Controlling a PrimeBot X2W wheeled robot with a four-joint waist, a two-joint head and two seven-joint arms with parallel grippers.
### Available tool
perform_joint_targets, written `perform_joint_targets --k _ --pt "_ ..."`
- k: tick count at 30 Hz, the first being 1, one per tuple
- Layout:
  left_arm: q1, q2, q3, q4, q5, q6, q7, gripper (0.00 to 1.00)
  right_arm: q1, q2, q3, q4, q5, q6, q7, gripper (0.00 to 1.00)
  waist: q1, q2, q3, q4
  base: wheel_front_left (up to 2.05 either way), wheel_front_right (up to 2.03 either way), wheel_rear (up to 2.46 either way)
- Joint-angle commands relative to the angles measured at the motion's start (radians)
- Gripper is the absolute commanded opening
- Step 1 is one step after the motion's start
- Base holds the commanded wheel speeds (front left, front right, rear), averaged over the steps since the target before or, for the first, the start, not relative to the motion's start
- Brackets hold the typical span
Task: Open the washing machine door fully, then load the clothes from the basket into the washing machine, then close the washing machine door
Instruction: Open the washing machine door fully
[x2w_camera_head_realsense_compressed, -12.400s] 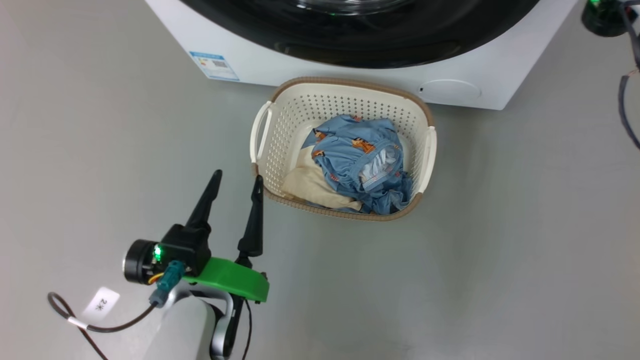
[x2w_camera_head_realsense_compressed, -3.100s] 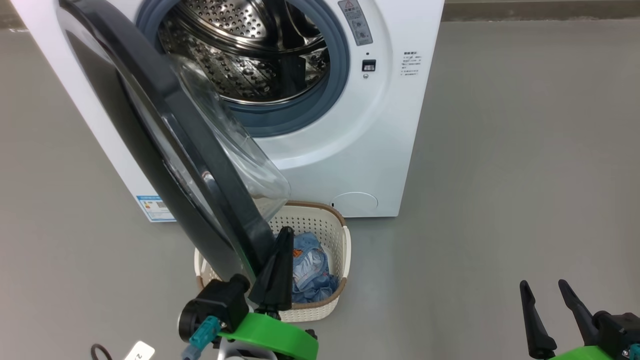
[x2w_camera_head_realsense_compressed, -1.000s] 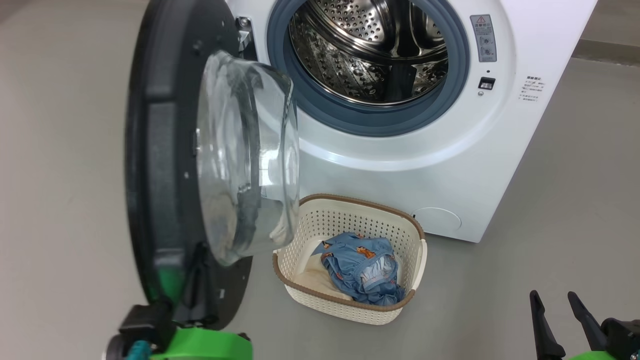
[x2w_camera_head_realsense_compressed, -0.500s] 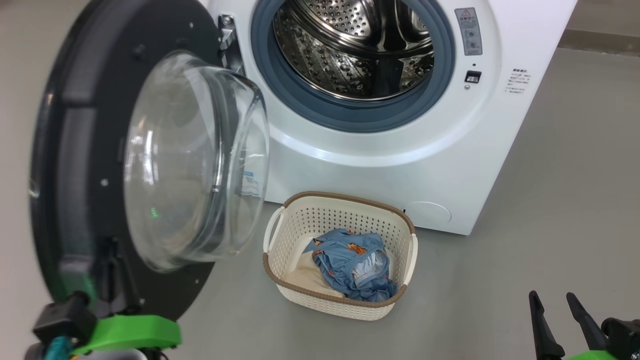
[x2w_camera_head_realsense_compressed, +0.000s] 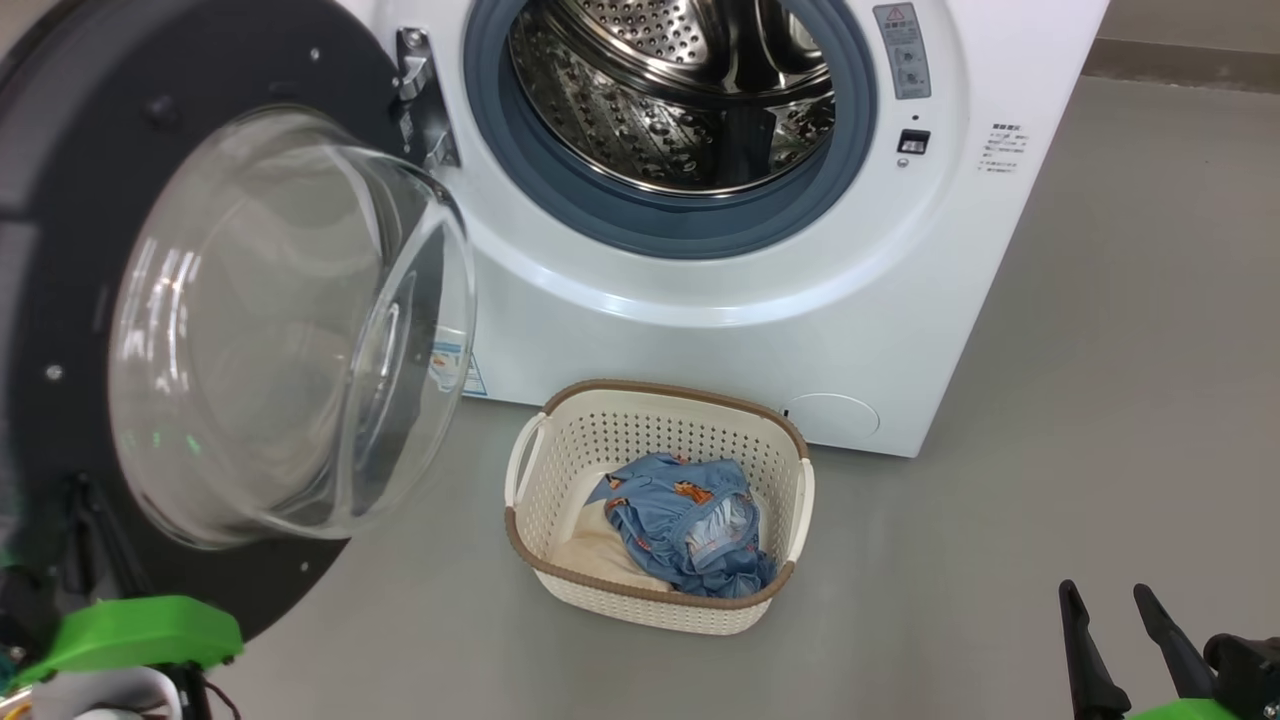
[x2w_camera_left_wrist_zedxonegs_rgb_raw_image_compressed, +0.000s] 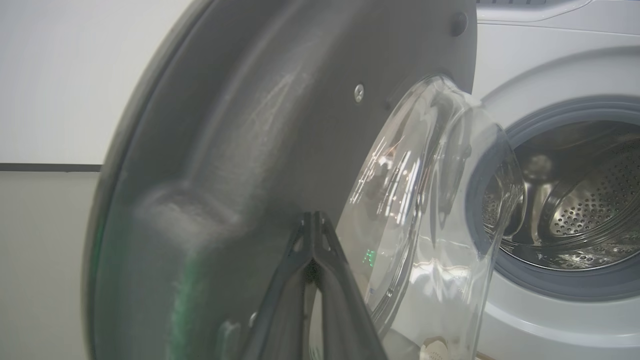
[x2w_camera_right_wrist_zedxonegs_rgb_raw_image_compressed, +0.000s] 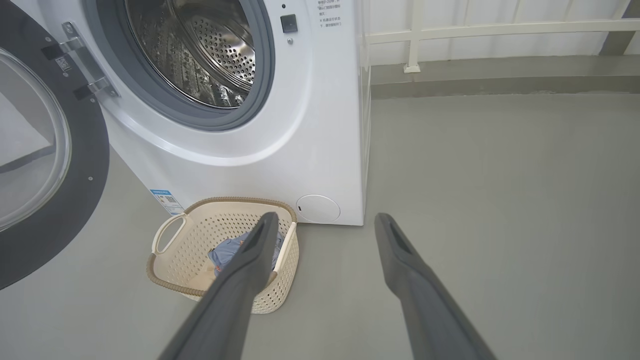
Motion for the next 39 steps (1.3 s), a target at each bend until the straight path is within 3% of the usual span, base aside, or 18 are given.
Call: perform_joint_targets --k 1,19,31,39 --pt "-0.055 0.049 0.060 0.005 -0.003 0.002 -0.006 0.00 -0.048 -0.016 0.023 -0.021 0.004 0.004 -0.003 1.00 0.0000 0.0000 0.002 -0.005 0.00 0.00 0.00" --pt "-0.125 0.088 0.198 0.162 0.004 -0.040 -0.006 0.00 -0.058 -0.016 0.029 -0.005 0.007 0.004 -0.014 1.00 0.0000 0.0000 0.005 -0.041 0.00 0.00 0.00" --pt "-0.099 0.051 0.235 0.175 0.061 -0.094 -0.006 0.00 -0.050 -0.016 0.026 0.005 0.011 0.004 -0.021 1.00 0.0000 0.0000 -0.010 -0.036 0.00 0.00 0.00" --pt "-0.039 -0.001 0.215 0.101 0.118 -0.130 -0.006 0.00 -0.044 -0.016 0.022 0.004 0.009 0.004 -0.022 1.00 0.0000 0.0000 -0.020 -0.034 0.00 0.00 0.00"
